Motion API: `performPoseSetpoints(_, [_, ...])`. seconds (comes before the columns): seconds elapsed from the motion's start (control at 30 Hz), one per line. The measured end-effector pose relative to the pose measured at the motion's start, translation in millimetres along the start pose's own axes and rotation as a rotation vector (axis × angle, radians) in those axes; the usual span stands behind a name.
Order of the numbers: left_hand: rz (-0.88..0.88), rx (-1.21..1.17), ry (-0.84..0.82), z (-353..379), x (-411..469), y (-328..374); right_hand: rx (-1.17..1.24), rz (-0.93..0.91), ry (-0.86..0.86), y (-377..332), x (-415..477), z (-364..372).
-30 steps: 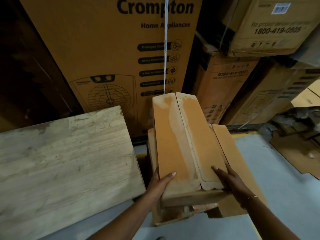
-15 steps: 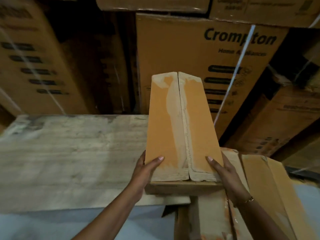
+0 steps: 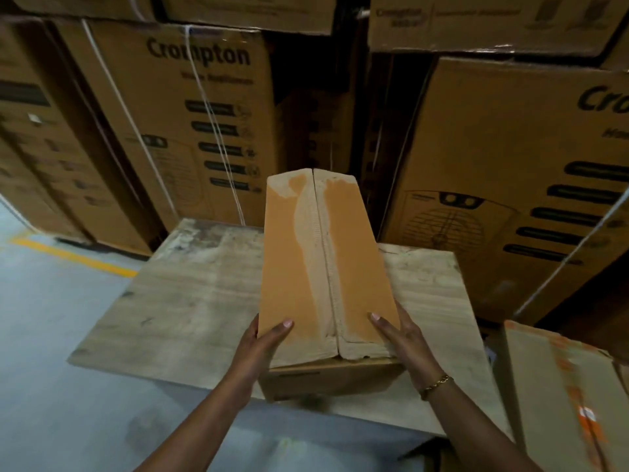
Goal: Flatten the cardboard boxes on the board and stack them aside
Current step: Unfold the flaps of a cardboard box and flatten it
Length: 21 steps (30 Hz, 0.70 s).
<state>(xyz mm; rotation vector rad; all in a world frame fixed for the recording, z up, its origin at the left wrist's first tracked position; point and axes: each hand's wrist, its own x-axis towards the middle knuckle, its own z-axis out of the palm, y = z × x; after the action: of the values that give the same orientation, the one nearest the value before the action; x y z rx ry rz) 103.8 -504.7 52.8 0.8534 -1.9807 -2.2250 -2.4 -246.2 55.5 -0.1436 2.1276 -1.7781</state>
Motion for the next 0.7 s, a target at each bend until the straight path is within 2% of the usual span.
performPoseSetpoints(0.23, [0.025,0.250,0.031,-49,7,-21,-0.235,0.114,-0.080,12,7,46])
performPoseSetpoints(0.33, [0.066,0.564,-0.034,-52,3,-33,-0.552,0.055,-0.013,3,9,58])
performPoseSetpoints(0.43, [0.149,0.870,-0.070,-49,-7,-36,-0.894,-0.091,-0.003,-17,11,78])
performPoseSetpoints(0.57, [0.392,1.028,0.090,-55,-13,-29,-1.101,-0.173,-0.124,-37,19,100])
performPoseSetpoints(0.63, [0.567,0.968,0.199,-65,-17,-23,-1.114,-0.226,-0.113,-53,19,95])
performPoseSetpoints(0.7, [0.682,0.825,0.376,-77,-27,-9,-1.056,-0.303,-0.006,-72,17,77])
